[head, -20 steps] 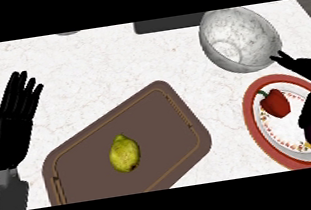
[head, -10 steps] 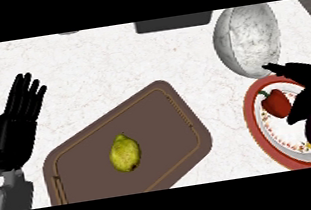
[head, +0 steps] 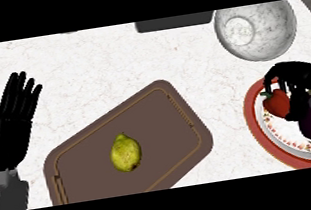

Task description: Pick the bell pepper from the plate and place it in the bowl

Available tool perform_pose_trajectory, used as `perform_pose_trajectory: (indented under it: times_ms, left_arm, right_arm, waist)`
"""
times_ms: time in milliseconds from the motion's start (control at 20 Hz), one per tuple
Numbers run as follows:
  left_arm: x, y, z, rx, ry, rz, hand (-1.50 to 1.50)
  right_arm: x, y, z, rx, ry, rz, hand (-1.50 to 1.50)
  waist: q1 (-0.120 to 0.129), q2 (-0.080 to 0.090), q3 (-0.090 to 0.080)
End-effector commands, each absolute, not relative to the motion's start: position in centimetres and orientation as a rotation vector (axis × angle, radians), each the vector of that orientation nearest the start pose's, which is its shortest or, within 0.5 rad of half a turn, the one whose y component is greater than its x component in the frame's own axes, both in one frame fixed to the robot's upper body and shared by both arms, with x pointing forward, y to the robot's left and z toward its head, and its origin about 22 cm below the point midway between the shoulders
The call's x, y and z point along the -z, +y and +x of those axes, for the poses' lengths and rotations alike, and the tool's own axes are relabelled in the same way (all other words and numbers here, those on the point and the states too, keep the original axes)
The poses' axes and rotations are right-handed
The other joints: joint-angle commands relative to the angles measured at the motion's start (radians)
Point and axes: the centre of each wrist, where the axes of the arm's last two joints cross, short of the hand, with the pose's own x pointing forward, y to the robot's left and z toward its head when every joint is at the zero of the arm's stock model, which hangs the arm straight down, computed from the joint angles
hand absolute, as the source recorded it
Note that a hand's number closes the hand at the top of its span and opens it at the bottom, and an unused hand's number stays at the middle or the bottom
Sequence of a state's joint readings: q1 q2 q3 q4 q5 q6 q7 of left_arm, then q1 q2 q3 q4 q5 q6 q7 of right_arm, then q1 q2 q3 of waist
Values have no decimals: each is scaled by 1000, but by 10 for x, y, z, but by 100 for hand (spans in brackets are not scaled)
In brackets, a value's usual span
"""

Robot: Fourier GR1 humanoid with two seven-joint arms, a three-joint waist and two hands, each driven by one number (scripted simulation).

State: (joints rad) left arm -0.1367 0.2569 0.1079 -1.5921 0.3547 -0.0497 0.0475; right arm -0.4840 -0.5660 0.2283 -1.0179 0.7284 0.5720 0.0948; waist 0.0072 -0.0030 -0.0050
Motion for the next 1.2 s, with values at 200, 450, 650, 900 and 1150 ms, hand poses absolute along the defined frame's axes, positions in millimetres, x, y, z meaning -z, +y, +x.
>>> perform_pose_trajectory:
  times_ms: [200, 450, 650, 900, 1150]
  left_arm:
    - [-49, 292, 255, -50, -1699, -92, 0]
    - [-51, 300, 260, -78, -1698, -76, 0]
    - [-71, 304, 275, -83, -1683, -70, 0]
    - [-73, 298, 275, -92, -1686, -62, 0]
    - [-60, 306, 273, -90, -1681, -61, 0]
  right_arm:
    - [-52, -294, 354, -1426, -891, -566, 150]
    - [-72, -244, 353, -1259, -1474, -372, 150]
    - [-84, -247, 332, -1214, -1571, -435, 150]
    - [-129, -276, 315, -1002, -1631, -590, 150]
    - [-171, -323, 300, -806, -1664, -779, 150]
  waist:
    - [-4, 1, 5]
    - [-15, -4, 6]
    - [-25, -3, 5]
    - [-31, -4, 5]
    - [-30, -1, 5]
